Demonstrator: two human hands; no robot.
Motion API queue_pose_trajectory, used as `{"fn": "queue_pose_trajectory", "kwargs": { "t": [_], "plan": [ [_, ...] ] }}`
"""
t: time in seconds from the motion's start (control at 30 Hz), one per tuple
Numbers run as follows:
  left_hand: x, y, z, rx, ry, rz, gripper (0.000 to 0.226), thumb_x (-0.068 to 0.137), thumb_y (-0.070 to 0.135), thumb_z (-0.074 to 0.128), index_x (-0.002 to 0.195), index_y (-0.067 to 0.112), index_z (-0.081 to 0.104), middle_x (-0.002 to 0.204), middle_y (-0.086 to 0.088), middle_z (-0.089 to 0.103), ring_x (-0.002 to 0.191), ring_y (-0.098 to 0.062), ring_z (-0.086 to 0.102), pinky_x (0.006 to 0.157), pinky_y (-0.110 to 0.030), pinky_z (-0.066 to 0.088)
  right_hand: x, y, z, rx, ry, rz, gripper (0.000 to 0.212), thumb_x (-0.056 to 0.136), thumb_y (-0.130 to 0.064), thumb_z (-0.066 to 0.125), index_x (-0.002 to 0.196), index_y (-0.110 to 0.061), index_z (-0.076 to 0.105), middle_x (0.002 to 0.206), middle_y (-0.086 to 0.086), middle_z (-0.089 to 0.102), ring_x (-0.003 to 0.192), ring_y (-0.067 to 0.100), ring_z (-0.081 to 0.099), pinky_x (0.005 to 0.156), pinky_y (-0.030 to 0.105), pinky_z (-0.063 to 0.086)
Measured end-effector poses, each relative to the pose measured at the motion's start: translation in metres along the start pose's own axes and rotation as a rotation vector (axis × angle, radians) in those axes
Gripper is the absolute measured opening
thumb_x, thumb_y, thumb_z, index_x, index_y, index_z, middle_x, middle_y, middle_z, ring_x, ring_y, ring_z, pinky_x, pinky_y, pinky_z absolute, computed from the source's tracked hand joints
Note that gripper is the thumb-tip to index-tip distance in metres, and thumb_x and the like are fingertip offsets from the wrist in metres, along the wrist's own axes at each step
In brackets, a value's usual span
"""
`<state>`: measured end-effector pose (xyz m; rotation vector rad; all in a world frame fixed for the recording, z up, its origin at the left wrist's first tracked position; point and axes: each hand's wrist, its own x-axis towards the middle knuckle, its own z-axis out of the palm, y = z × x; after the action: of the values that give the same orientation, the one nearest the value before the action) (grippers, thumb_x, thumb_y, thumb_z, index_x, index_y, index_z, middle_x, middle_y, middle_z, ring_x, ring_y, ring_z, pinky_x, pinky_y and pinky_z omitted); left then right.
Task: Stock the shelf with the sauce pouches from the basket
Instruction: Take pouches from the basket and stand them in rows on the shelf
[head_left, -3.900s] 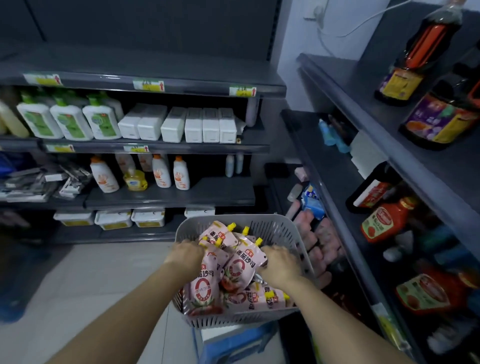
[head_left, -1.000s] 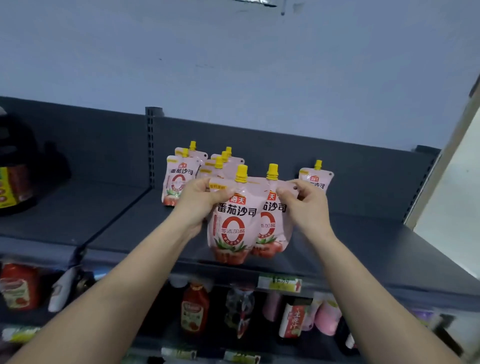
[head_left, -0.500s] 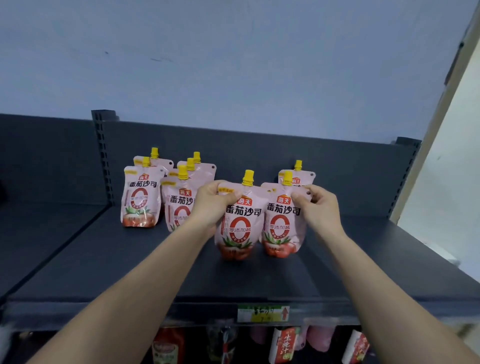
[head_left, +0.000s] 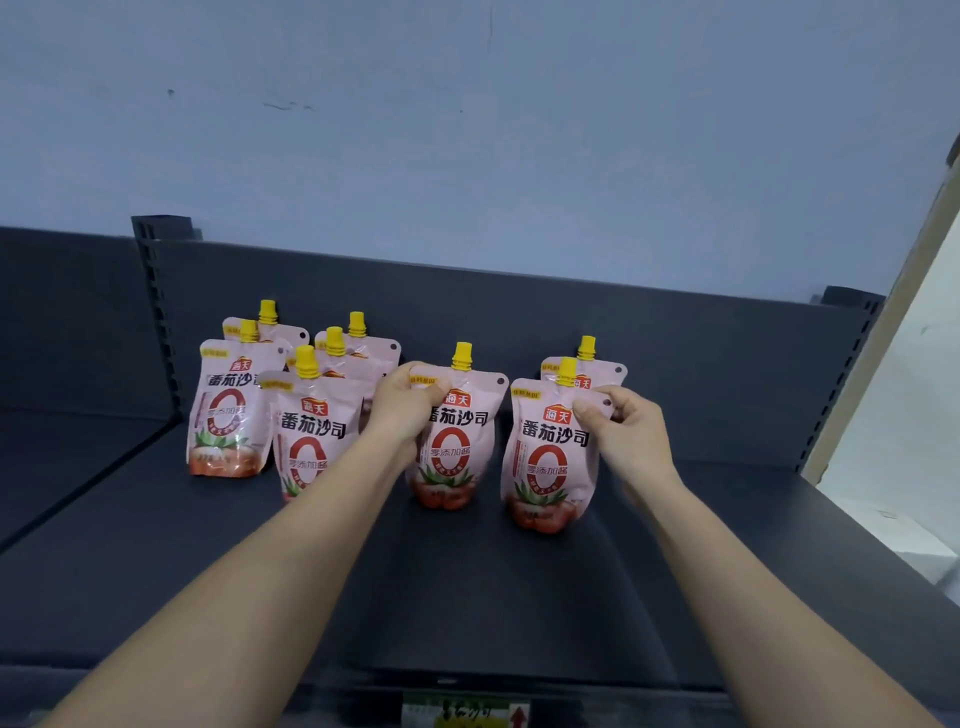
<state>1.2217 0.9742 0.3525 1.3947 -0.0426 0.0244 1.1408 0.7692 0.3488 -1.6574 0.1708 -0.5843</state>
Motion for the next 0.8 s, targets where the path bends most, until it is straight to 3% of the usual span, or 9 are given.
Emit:
{"fn": "queue_pose_trajectory", "kwargs": {
  "t": [0.17,0.33,0.47,0.6,0.7,0.8],
  "plan": [
    [0.02,-0.004,0.013,-0.041,0.005,0.002,0.015,0.091,0.002,0.057,0.084,0.015,0.06,0.084,-0.008,0.07,0.073,-0.02,0.067,0.067,-0.035,0.057,0.016,0.008,-0.006,-0.008,-0.032,-0.011,0.015,0.09,-0.008,0.064,0.104,-0.009,0.069,0.092,0.007,0.075,0.084,0.019,0.073,0.069,0.034,0.058],
    [0.036,-0.006,0.019,-0.061,0.0,0.001,0.015,0.092,0.001,0.057,0.087,0.014,0.061,0.089,-0.01,0.069,0.077,-0.022,0.067,0.066,-0.035,0.056,0.026,0.012,-0.012,0.003,-0.046,-0.033,0.012,0.09,-0.007,0.063,0.092,-0.017,0.07,0.089,0.003,0.076,0.08,0.013,0.073,0.068,0.03,0.056],
    [0.045,-0.008,0.019,-0.074,-0.023,0.008,0.013,0.091,0.001,0.057,0.088,0.013,0.061,0.09,-0.011,0.069,0.077,-0.021,0.067,0.065,-0.034,0.055,0.031,0.014,-0.016,-0.012,-0.061,-0.048,0.012,0.09,-0.008,0.064,0.092,-0.018,0.071,0.09,0.003,0.076,0.082,0.014,0.073,0.071,0.031,0.058],
    [0.046,-0.01,0.017,-0.063,-0.039,0.017,0.013,0.091,0.002,0.057,0.091,0.014,0.061,0.092,-0.01,0.07,0.078,-0.019,0.069,0.063,-0.032,0.054,0.033,0.015,-0.022,-0.002,-0.087,-0.055,0.016,0.089,-0.007,0.064,0.09,-0.021,0.071,0.085,-0.003,0.076,0.077,0.008,0.072,0.064,0.024,0.055],
    [0.045,-0.009,0.015,0.041,-0.042,0.057,0.021,0.091,0.0,0.057,0.099,0.02,0.062,0.101,-0.008,0.069,0.086,-0.019,0.068,0.066,-0.033,0.056,0.034,0.017,-0.025,0.014,-0.084,-0.048,0.016,0.09,-0.007,0.064,0.089,-0.021,0.07,0.082,-0.005,0.076,0.075,0.007,0.072,0.062,0.022,0.054],
    [0.045,-0.01,0.015,0.334,0.037,0.223,0.032,0.088,0.002,0.062,0.111,0.024,0.059,0.112,-0.004,0.064,0.096,-0.018,0.064,0.08,-0.037,0.057,0.033,0.017,-0.028,0.034,-0.082,-0.048,0.015,0.09,-0.006,0.063,0.09,-0.019,0.071,0.082,-0.003,0.075,0.074,0.006,0.072,0.06,0.021,0.054]
  ]
}}
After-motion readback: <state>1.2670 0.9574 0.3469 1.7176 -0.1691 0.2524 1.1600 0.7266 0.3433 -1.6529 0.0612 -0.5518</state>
